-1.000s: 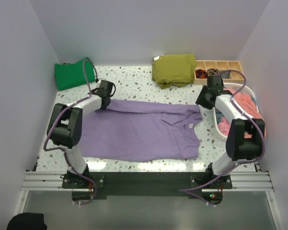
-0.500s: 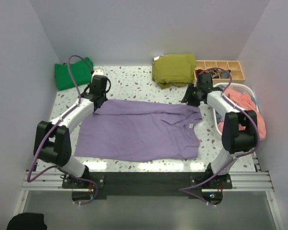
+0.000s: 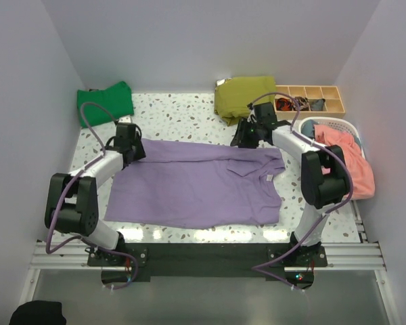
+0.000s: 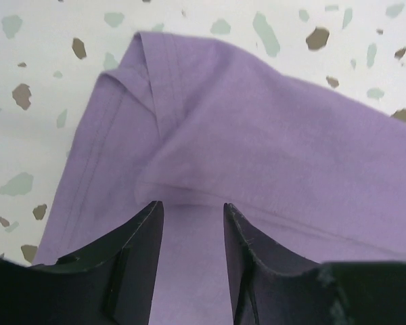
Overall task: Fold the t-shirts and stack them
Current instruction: Fold the flattened tshirt in 1/3 of the way
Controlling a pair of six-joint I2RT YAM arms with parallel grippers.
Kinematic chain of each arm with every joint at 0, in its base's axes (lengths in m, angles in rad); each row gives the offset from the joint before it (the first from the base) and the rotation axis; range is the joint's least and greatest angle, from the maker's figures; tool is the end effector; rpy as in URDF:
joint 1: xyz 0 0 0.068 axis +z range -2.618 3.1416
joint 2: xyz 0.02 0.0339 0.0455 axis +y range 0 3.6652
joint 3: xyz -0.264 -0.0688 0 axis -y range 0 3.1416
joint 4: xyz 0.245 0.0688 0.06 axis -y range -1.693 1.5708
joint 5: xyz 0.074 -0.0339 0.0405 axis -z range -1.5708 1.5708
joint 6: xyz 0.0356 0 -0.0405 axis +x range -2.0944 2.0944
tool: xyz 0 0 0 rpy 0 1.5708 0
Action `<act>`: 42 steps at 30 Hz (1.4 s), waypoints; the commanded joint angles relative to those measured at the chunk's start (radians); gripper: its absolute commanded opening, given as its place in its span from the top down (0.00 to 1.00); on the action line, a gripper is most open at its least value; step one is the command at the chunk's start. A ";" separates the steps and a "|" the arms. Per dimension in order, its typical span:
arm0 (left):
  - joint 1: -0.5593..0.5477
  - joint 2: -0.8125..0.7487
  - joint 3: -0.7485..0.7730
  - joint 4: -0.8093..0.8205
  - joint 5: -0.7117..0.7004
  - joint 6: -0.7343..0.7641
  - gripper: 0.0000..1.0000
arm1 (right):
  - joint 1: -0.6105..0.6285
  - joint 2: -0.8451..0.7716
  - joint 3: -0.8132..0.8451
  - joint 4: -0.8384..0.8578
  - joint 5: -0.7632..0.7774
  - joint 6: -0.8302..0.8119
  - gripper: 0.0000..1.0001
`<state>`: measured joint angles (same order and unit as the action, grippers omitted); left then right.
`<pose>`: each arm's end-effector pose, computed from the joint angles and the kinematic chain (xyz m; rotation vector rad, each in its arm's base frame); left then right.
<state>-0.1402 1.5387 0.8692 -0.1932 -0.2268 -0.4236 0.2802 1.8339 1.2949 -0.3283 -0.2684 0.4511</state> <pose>0.3096 -0.0356 0.1898 -0.4393 2.3637 0.0158 0.3816 0.1196 0.2115 0.0900 2.5036 0.6438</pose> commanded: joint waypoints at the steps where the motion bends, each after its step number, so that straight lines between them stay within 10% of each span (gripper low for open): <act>1: 0.063 -0.008 0.021 0.150 0.044 -0.027 0.54 | -0.013 0.039 0.056 0.023 -0.025 -0.020 0.56; 18: 0.206 0.170 -0.051 0.412 0.267 -0.145 0.58 | -0.012 0.094 0.073 0.028 -0.066 -0.037 0.57; 42: 0.218 0.222 -0.105 0.537 0.167 -0.219 0.67 | 0.047 0.128 -0.037 0.081 -0.120 -0.048 0.61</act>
<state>0.0673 1.7325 0.7601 0.3012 -0.0250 -0.6159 0.3225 1.9488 1.2854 -0.2752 -0.3874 0.4179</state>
